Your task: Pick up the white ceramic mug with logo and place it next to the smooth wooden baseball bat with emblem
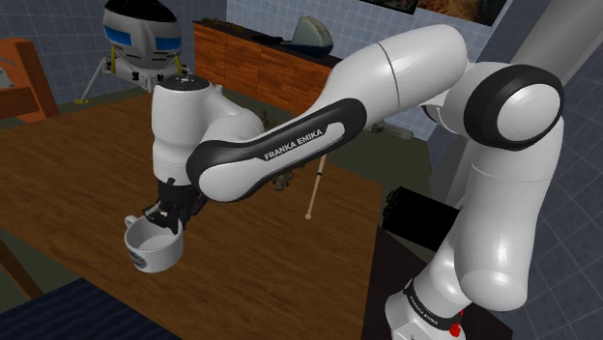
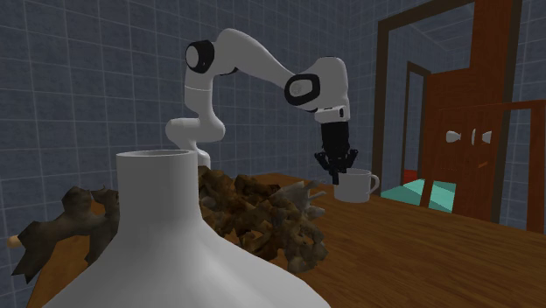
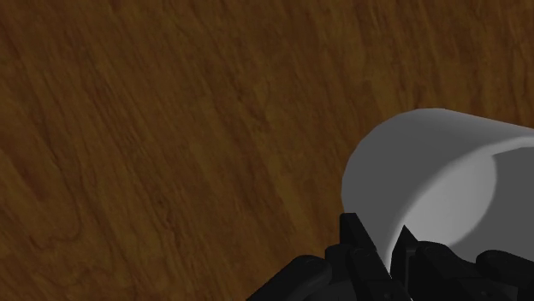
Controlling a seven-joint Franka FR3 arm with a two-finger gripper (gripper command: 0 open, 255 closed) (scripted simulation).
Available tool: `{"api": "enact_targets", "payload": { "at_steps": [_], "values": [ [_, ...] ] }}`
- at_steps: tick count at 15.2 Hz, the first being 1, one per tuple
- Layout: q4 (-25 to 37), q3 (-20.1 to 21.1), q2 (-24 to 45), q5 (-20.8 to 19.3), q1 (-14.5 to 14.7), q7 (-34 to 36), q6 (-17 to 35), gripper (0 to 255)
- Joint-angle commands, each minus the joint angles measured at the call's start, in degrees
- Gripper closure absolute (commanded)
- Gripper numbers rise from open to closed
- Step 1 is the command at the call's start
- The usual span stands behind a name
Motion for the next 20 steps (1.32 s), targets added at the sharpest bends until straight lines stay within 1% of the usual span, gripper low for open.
{"api": "enact_targets", "payload": {
  "at_steps": [1, 11, 20],
  "values": [
    [0.5, 0.2, -0.5, 0.4, -0.1, -0.3, -0.9, 255],
    [4.0, 1.2, -3.9, 2.7, -0.8, -1.9, -7.4, 255],
    [8.3, 1.8, -6.0, 4.2, -1.0, -2.9, -13.5, 255]
  ]
}}
